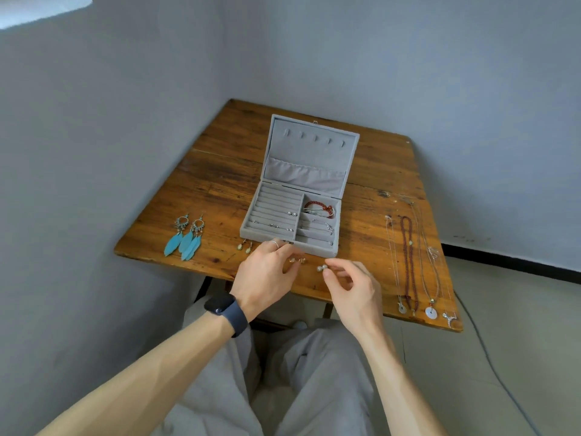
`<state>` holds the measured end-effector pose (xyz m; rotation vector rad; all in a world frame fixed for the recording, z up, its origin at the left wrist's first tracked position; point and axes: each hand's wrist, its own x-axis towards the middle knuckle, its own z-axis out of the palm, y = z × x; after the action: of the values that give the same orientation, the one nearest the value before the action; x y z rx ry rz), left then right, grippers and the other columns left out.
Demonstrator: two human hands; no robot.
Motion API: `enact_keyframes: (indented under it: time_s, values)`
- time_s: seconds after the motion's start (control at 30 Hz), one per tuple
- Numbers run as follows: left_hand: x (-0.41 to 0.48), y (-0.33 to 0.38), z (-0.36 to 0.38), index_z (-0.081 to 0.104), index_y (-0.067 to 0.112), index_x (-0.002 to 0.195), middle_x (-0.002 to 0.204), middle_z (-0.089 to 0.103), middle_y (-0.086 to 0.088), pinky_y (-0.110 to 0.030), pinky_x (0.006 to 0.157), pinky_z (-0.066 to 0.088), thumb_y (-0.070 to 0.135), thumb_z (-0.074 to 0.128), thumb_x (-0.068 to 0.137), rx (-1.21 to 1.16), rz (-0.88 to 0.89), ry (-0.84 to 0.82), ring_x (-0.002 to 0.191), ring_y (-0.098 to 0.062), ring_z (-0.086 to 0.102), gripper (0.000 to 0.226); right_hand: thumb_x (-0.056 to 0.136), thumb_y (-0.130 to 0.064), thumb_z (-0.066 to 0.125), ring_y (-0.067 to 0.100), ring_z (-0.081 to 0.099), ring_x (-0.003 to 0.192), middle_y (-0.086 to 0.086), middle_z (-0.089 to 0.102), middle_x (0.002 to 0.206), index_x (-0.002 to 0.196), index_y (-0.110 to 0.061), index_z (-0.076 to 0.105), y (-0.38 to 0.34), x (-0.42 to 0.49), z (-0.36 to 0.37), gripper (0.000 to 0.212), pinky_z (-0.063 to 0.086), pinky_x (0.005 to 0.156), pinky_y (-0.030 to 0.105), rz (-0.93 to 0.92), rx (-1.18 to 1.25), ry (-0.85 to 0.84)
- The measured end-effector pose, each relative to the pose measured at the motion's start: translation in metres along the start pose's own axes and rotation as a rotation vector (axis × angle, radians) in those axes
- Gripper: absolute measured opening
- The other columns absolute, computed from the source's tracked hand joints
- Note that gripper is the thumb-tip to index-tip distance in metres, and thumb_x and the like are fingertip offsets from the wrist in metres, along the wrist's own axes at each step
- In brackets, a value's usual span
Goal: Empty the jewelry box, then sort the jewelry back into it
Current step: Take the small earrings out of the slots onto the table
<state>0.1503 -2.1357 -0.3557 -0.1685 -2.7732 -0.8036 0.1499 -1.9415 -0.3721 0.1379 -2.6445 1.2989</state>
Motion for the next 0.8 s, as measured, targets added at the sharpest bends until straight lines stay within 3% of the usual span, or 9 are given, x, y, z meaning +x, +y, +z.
enact_keyframes:
  time_s: [0.17, 0.3, 0.4, 0.5, 0.63, 0.8]
  values:
    - [0.042, -0.021, -0.026, 0.065, 0.029, 0.124, 0.119, 0.064, 0.005, -0.032, 0.075, 0.058, 0.034, 0.06, 0.096, 0.073, -0.012, 0.066, 0.111, -0.015, 0.057, 0.029, 0.093, -0.031, 0.066, 0.002, 0.065, 0.094, -0.025, 0.06, 0.104, 0.11, -0.032, 0.071, -0.021, 0.025, -0.002, 0.017, 0.057, 0.08, 0.028, -0.106, -0.005, -0.039]
    - [0.082, -0.035, -0.035, 0.06, 0.028, 0.131, 0.126, 0.061, 0.002, -0.032, 0.083, 0.055, 0.034, 0.058, 0.097, 0.101, -0.028, -0.006, 0.118, -0.017, 0.053, 0.034, 0.095, -0.033, 0.063, 0.003, 0.061, 0.103, -0.025, 0.058, 0.109, 0.115, -0.032, 0.069, -0.036, 0.062, 0.005, 0.021, 0.057, 0.087, 0.035, -0.156, -0.079, -0.089]
    - [0.108, -0.04, -0.035, 0.057, 0.03, 0.137, 0.134, 0.057, 0.0, -0.036, 0.094, 0.05, 0.035, 0.057, 0.097, 0.152, -0.032, -0.134, 0.125, -0.02, 0.048, 0.04, 0.097, -0.034, 0.059, 0.006, 0.055, 0.115, -0.014, 0.06, 0.12, 0.121, -0.03, 0.067, -0.046, 0.093, 0.016, 0.026, 0.047, 0.099, 0.025, -0.19, -0.219, -0.144]
    - [0.122, -0.041, -0.03, 0.056, 0.03, 0.138, 0.136, 0.056, -0.001, -0.038, 0.097, 0.049, 0.039, 0.057, 0.097, 0.194, -0.017, -0.205, 0.128, -0.022, 0.047, 0.042, 0.099, -0.036, 0.055, 0.01, 0.05, 0.121, -0.008, 0.057, 0.126, 0.128, -0.027, 0.064, -0.053, 0.116, 0.028, 0.031, 0.036, 0.097, 0.017, -0.194, -0.345, -0.195]
    - [0.132, -0.043, -0.022, 0.065, 0.037, 0.127, 0.128, 0.061, 0.001, -0.039, 0.095, 0.046, 0.043, 0.053, 0.097, 0.271, 0.02, -0.235, 0.123, -0.023, 0.051, 0.033, 0.099, -0.037, 0.052, 0.016, 0.048, 0.119, -0.005, 0.056, 0.125, 0.13, -0.025, 0.064, -0.052, 0.136, 0.042, 0.035, 0.044, 0.102, 0.028, -0.216, -0.479, -0.22]
    - [0.135, -0.047, -0.017, 0.074, 0.039, 0.11, 0.12, 0.065, 0.007, -0.038, 0.094, 0.039, 0.043, 0.053, 0.097, 0.302, 0.04, -0.191, 0.12, -0.019, 0.05, 0.025, 0.098, -0.038, 0.051, 0.02, 0.049, 0.116, -0.004, 0.059, 0.125, 0.119, -0.028, 0.072, -0.05, 0.142, 0.053, 0.032, 0.043, 0.102, 0.034, -0.26, -0.603, -0.25]
